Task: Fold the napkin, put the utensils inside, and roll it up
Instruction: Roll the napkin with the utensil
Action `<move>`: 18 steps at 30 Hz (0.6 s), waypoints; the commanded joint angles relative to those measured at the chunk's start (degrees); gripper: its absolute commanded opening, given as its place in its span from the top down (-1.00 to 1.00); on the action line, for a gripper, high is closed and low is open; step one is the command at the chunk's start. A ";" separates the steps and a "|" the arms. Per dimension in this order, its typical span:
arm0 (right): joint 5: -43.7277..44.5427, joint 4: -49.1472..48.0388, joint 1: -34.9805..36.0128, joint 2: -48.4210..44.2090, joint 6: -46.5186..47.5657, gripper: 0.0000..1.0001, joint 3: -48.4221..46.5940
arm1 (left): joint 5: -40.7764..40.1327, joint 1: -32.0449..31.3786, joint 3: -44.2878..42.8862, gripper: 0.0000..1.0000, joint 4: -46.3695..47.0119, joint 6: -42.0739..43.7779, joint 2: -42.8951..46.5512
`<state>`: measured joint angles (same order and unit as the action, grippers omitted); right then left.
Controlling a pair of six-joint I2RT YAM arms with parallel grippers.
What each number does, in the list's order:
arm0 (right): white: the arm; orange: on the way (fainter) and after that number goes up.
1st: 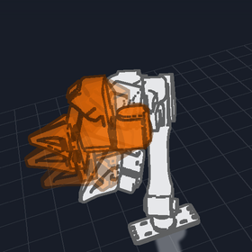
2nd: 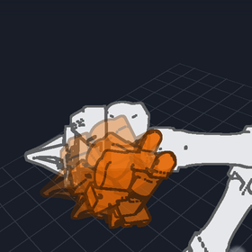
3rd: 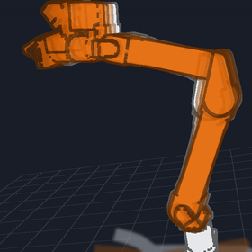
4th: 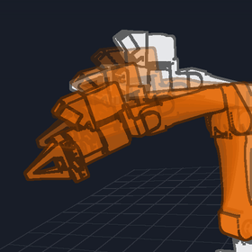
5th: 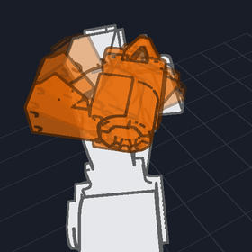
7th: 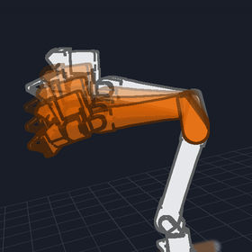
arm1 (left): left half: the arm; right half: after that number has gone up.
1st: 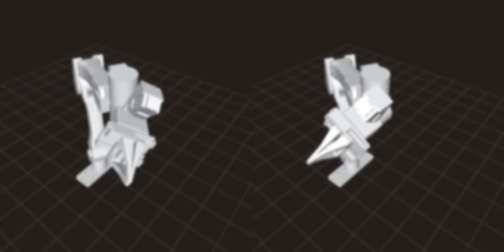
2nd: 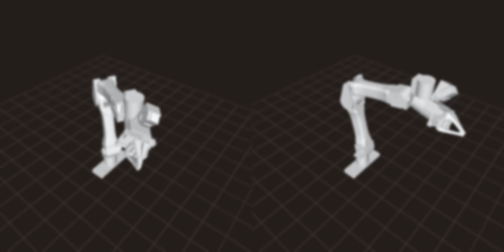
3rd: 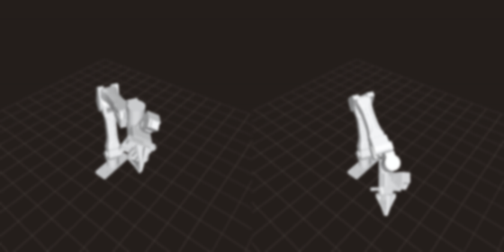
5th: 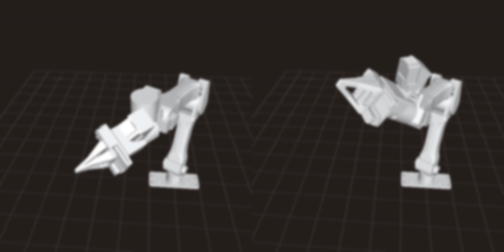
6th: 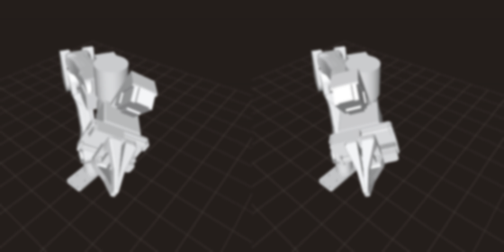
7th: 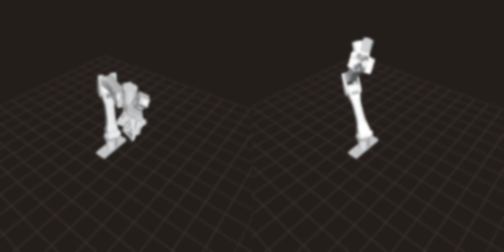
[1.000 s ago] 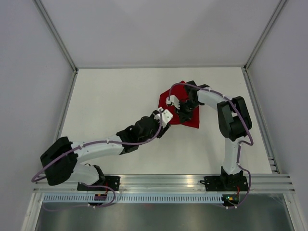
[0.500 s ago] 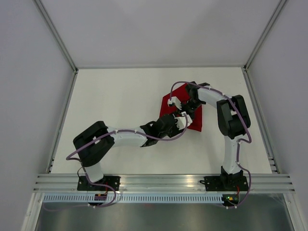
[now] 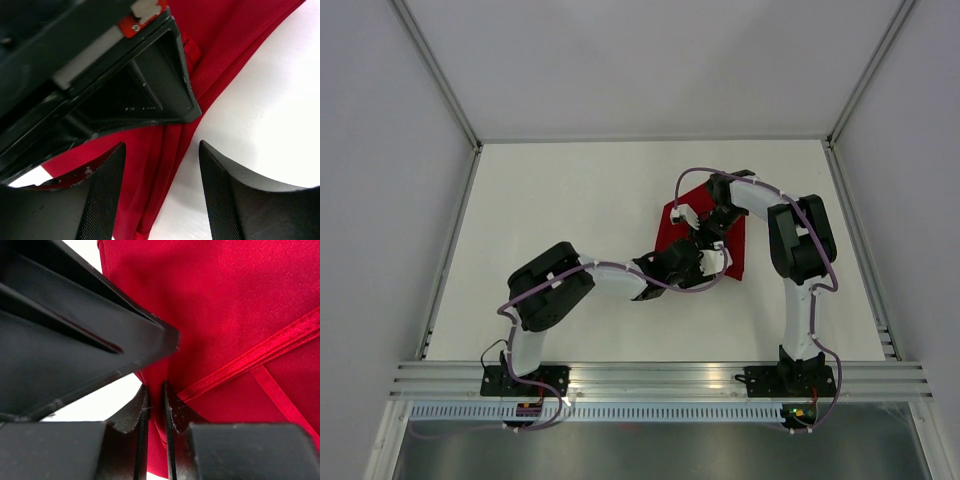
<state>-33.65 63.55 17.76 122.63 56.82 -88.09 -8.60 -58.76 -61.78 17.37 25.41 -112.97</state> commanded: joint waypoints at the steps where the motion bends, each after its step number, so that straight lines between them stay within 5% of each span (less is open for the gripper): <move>1: 7.28 -0.80 -0.27 5.51 1.89 0.82 2.23 | 1.66 -0.30 -2.99 -0.31 1.01 3.68 -1.81; 7: 7.63 -0.27 -0.27 6.04 1.63 0.83 1.44 | 2.80 -0.21 -3.44 -0.22 -0.75 4.03 -3.40; 10: 7.55 -0.09 -0.27 6.39 1.45 0.83 0.91 | 4.38 -0.13 -3.61 0.06 -2.24 3.60 -4.28; 11: 7.55 -0.01 -0.36 6.40 1.45 0.83 0.82 | 4.73 -0.12 -3.52 0.33 -2.34 3.42 -4.45; 18: 7.55 0.17 -0.27 6.57 1.10 0.83 0.64 | 7.63 0.31 -5.27 0.79 -6.37 2.10 -5.42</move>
<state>-33.52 66.72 17.47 124.25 55.88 -89.80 -3.88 -59.07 -64.77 15.00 27.11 -115.72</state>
